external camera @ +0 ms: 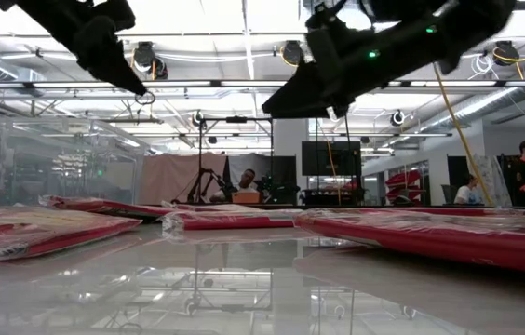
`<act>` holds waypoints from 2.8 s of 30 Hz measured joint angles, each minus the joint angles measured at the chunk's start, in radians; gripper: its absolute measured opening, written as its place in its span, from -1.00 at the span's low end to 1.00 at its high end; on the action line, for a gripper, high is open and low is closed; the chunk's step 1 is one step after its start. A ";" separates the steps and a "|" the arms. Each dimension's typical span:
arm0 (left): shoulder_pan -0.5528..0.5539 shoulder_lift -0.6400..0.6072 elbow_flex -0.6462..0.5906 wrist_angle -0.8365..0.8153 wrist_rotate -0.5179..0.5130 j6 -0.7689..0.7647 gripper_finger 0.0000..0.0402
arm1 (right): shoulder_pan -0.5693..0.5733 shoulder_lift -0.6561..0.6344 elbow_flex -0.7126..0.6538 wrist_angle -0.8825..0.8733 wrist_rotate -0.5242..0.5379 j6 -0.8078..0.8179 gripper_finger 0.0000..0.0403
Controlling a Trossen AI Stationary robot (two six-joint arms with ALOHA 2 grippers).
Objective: Sort popcorn bags into baskets
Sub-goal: Stack the red popcorn pack into the bin
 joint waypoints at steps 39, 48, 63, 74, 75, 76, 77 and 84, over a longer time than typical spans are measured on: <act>-0.411 0.264 -0.314 0.581 -0.299 -0.195 -0.60 | -0.499 0.407 0.420 -0.454 -0.400 -0.395 0.25; -0.411 0.308 -0.313 0.615 -0.299 -0.173 -0.60 | -0.469 0.439 0.419 -0.450 -0.372 -0.321 -0.08; -0.415 0.308 -0.313 0.614 -0.272 -0.194 -0.60 | -0.311 0.416 0.405 -0.479 -0.262 -0.207 -0.98; -0.523 0.308 -0.313 0.614 -0.271 -0.175 -0.54 | -0.039 0.299 0.404 -0.546 -0.036 -0.080 -1.00; -0.534 0.308 -0.313 0.615 -0.273 -0.174 -0.51 | -0.018 0.287 0.404 -0.549 -0.024 -0.061 -1.00; -0.545 0.308 -0.313 0.615 -0.280 -0.174 -0.47 | 0.000 0.272 0.404 -0.553 -0.023 -0.046 -1.00; -0.556 0.308 -0.313 0.614 -0.285 -0.172 -0.43 | 0.017 0.258 0.404 -0.560 -0.022 -0.035 -1.00; -0.593 0.308 -0.313 0.619 -0.351 -0.163 -0.06 | 0.104 0.177 0.404 -0.632 -0.028 -0.003 -1.00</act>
